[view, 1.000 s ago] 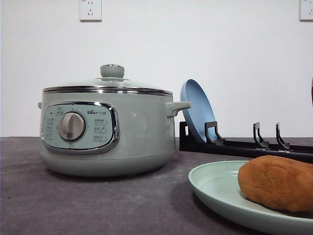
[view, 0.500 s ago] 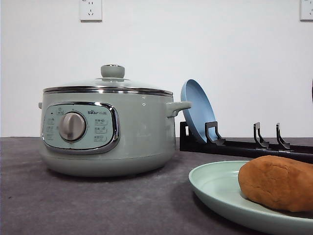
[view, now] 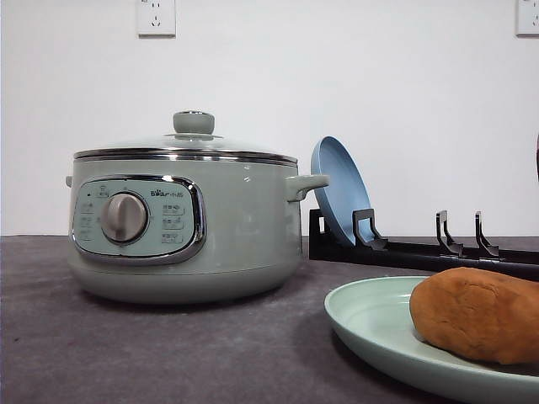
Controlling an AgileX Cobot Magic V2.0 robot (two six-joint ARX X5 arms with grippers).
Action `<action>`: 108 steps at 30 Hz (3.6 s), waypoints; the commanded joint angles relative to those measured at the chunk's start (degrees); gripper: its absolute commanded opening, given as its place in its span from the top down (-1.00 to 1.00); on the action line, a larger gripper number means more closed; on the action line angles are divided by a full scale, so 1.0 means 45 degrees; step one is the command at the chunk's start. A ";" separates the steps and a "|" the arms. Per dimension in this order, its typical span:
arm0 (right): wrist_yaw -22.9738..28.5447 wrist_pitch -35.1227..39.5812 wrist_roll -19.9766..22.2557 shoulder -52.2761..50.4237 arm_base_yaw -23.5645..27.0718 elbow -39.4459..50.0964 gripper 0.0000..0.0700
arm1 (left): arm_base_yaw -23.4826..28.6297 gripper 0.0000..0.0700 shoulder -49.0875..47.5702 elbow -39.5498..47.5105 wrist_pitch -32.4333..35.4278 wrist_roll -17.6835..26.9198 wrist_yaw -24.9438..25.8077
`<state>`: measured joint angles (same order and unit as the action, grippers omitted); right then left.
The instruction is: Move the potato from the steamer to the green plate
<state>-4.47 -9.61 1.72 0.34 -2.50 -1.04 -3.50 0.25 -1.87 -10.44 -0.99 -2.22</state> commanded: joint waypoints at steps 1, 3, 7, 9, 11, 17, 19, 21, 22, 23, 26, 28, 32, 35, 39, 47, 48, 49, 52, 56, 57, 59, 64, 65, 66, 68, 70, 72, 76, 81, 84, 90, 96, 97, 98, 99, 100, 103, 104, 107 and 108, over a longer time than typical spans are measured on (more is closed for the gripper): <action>0.0005 0.0131 0.0083 -0.0029 0.0035 0.0078 0.94 | 0.0012 0.94 -0.0015 0.0262 -0.0063 0.0071 -0.0049; 0.0005 0.0131 0.0083 -0.0029 0.0073 0.0078 0.94 | 0.0012 0.94 -0.0015 0.0262 -0.0063 0.0068 -0.0049; 0.0005 0.0131 0.0083 -0.0029 0.0112 0.0078 0.94 | 0.0012 0.94 -0.0015 0.0262 -0.0063 0.0068 -0.0051; 0.0005 0.0131 0.0083 -0.0029 0.0109 0.0078 0.94 | 0.0012 0.94 -0.0015 0.0262 -0.0063 0.0071 -0.0049; 0.0005 0.0131 0.0083 -0.0029 0.0112 0.0078 0.94 | 0.0012 0.94 -0.0015 0.0262 -0.0063 0.0073 -0.0049; 0.0005 0.0131 0.0083 -0.0029 0.0107 0.0078 0.94 | 0.0012 0.94 -0.0015 0.0262 -0.0063 0.0073 -0.0049; 0.0005 0.0131 0.0083 -0.0029 0.0107 0.0078 0.94 | 0.0012 0.94 -0.0015 0.0262 -0.0063 0.0068 -0.0049; 0.0005 0.0131 0.0083 -0.0029 0.0107 0.0078 0.94 | 0.0012 0.94 -0.0015 0.0262 -0.0063 0.0070 -0.0049; 0.0005 0.0131 0.0083 -0.0029 0.0107 0.0078 0.94 | 0.0012 0.94 -0.0015 0.0262 -0.0063 0.0068 -0.0051; 0.0005 0.0131 0.0083 -0.0029 0.0107 0.0078 0.94 | 0.0012 0.94 -0.0015 0.0262 -0.0063 0.0068 -0.0051; 0.0005 0.0131 0.0083 -0.0029 0.0107 0.0078 0.94 | 0.0012 0.94 -0.0015 0.0262 -0.0063 0.0068 -0.0049; 0.0005 0.0131 0.0083 -0.0029 0.0107 0.0078 0.94 | 0.0012 0.94 -0.0015 0.0262 -0.0063 0.0068 -0.0049; 0.0005 0.0131 0.0083 -0.0029 0.0107 0.0078 0.94 | 0.0012 0.94 -0.0015 0.0262 -0.0063 0.0071 -0.0051; 0.0005 0.0131 0.0083 -0.0029 0.0107 0.0078 0.94 | 0.0012 0.94 -0.0015 0.0262 -0.0063 0.0073 -0.0049; 0.0005 0.0131 0.0083 -0.0029 0.0107 0.0078 0.94 | 0.0012 0.94 -0.0015 0.0262 -0.0063 0.0070 -0.0049; 0.0005 0.0131 0.0083 -0.0029 0.0107 0.0073 0.94 | 0.0012 0.94 -0.0015 0.0262 -0.0063 0.0073 -0.0049; 0.0005 0.0131 0.0083 -0.0029 0.0107 0.0073 0.94 | 0.0012 0.94 -0.0015 0.0262 -0.0063 0.0070 -0.0049; 0.0005 0.0131 0.0083 -0.0029 0.0107 0.0073 0.94 | 0.0012 0.94 -0.0015 0.0262 -0.0063 0.0068 -0.0049; 0.0005 0.0131 0.0083 -0.0029 0.0107 0.0073 0.94 | 0.0012 0.94 -0.0015 0.0262 -0.0063 0.0068 -0.0049; 0.0005 0.0131 0.0083 -0.0029 0.0107 0.0076 0.94 | 0.0012 0.94 -0.0015 0.0262 -0.0063 0.0071 -0.0049; 0.0005 0.0131 0.0083 -0.0029 0.0107 0.0075 0.94 | 0.0012 0.94 -0.0015 0.0262 -0.0063 0.0070 -0.0049; 0.0005 0.0131 0.0083 -0.0029 0.0107 0.0076 0.94 | 0.0012 0.94 -0.0015 0.0262 -0.0063 0.0068 -0.0049; 0.0005 0.0131 0.0083 -0.0029 0.0107 0.0073 0.94 | 0.0012 0.94 -0.0015 0.0262 -0.0063 0.0071 -0.0049; 0.0005 0.0131 0.0083 -0.0029 0.0107 0.0073 0.94 | 0.0012 0.94 -0.0015 0.0262 -0.0063 0.0070 -0.0052; 0.0005 0.0131 0.0083 -0.0029 0.0107 0.0073 0.94 | 0.0012 0.94 -0.0015 0.0262 -0.0063 0.0068 -0.0051; 0.0005 0.0131 0.0083 -0.0029 0.0107 0.0073 0.94 | 0.0012 0.94 -0.0015 0.0262 -0.0063 0.0068 -0.0050; 0.0005 0.0131 0.0083 -0.0029 0.0107 0.0073 0.94 | 0.0012 0.94 -0.0015 0.0262 -0.0063 0.0068 -0.0049; 0.0005 0.0131 0.0083 -0.0029 0.0107 0.0073 0.94 | 0.0012 0.94 -0.0015 0.0262 -0.0063 0.0073 -0.0049; 0.0005 0.0131 0.0083 -0.0029 0.0107 0.0073 0.94 | 0.0012 0.94 -0.0015 0.0262 -0.0063 0.0073 -0.0049; 0.0005 0.0131 0.0083 -0.0029 0.0107 0.0073 0.94 | 0.0012 0.94 -0.0015 0.0262 -0.0063 0.0071 -0.0049; 0.0005 0.0131 0.0083 -0.0029 0.0107 0.0073 0.94 | 0.0012 0.94 -0.0015 0.0262 -0.0063 0.0073 -0.0049; 0.0005 0.0131 0.0083 -0.0029 0.0107 0.0073 0.94 | 0.0012 0.94 -0.0015 0.0262 -0.0063 0.0073 -0.0049; 0.0005 0.0131 0.0083 -0.0029 0.0107 0.0073 0.94 | 0.0012 0.94 -0.0015 0.0262 -0.0063 0.0070 -0.0049; 0.0005 0.0131 0.0083 -0.0029 0.0107 0.0073 0.94 | 0.0012 0.94 -0.0015 0.0262 -0.0063 0.0071 -0.0049; 0.0005 0.0131 0.0083 -0.0029 0.0107 0.0073 0.94 | 0.0012 0.94 -0.0015 0.0262 -0.0063 0.0073 -0.0049; 0.0005 0.0131 0.0083 -0.0029 0.0107 0.0073 0.94 | 0.0012 0.94 -0.0015 0.0262 -0.0063 0.0073 -0.0049; 0.0005 0.0131 0.0083 -0.0029 0.0107 0.0073 0.94 | 0.0012 0.94 -0.0015 0.0262 -0.0063 0.0070 -0.0049; 0.0005 0.0131 0.0083 -0.0029 0.0107 0.0073 0.94 | 0.0012 0.94 -0.0015 0.0262 -0.0063 0.0070 -0.0051; 0.0005 0.0131 0.0083 -0.0029 0.0107 0.0073 0.94 | 0.0012 0.94 -0.0015 0.0262 -0.0063 0.0068 -0.0049; 0.0005 0.0131 0.0083 -0.0029 0.0107 0.0073 0.94 | 0.0012 0.94 -0.0015 0.0262 -0.0063 0.0073 -0.0049; 0.0005 0.0131 0.0083 -0.0029 0.0107 0.0073 0.94 | 0.0012 0.94 -0.0015 0.0262 -0.0063 0.0070 -0.0049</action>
<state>-4.47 -9.58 1.72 0.34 -2.13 -1.04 -3.50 0.25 -1.87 -10.42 -0.97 -2.22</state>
